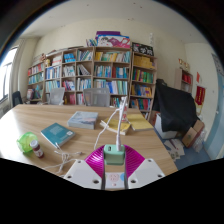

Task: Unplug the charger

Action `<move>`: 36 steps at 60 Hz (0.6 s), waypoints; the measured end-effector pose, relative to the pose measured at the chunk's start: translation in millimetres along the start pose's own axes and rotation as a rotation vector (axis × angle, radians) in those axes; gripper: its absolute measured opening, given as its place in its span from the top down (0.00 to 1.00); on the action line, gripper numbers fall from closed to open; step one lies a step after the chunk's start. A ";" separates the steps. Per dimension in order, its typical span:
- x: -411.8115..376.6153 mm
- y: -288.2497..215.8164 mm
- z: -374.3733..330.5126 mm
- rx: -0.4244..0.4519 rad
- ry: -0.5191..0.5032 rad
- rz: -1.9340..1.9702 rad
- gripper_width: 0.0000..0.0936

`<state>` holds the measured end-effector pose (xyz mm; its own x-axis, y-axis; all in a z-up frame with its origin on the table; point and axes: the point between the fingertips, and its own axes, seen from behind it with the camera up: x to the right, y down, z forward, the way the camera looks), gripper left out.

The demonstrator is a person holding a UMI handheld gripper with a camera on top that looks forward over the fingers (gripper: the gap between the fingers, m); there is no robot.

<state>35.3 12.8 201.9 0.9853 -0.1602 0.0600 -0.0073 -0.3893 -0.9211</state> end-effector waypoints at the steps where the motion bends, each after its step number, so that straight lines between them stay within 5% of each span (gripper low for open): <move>1: 5.8 5.0 -4.0 -0.016 0.013 -0.006 0.74; 21: 115.0 178.7 0.0 -0.551 0.084 -0.031 0.69; 31: 118.6 213.8 28.0 -0.663 -0.004 -0.009 0.66; 36: 120.2 216.3 46.3 -0.642 -0.052 -0.031 0.63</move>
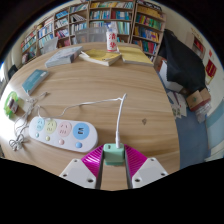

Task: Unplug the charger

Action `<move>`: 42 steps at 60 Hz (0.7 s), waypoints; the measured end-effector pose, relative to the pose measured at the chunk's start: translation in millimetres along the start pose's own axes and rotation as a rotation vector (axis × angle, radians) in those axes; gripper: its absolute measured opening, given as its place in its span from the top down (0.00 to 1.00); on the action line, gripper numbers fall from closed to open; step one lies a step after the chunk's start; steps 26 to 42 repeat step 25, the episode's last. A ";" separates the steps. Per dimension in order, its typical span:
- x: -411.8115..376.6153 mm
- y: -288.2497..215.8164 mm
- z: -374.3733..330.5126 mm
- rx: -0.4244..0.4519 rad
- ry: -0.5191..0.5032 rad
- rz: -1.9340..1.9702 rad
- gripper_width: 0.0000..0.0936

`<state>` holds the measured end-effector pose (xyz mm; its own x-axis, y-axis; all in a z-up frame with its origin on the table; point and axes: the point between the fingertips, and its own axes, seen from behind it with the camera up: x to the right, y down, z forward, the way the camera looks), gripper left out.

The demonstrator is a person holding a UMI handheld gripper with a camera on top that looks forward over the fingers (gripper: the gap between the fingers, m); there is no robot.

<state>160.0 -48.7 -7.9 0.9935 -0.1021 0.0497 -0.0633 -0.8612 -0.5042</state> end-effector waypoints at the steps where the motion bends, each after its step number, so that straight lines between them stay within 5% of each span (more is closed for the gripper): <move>1: 0.5 -1.4 1.7 -0.001 -0.006 -0.005 0.62; 3: 0.8 -3.5 2.3 -0.009 -0.023 -0.010 0.56; 5: -0.6 -2.5 4.2 -0.020 -0.048 -0.015 0.35; 12: 10.4 -3.1 -0.3 0.004 -0.087 -0.048 0.09; 23: 19.6 11.3 -45.5 0.026 -0.196 0.012 0.10; 42: 25.6 14.3 -55.6 0.033 -0.204 0.029 0.11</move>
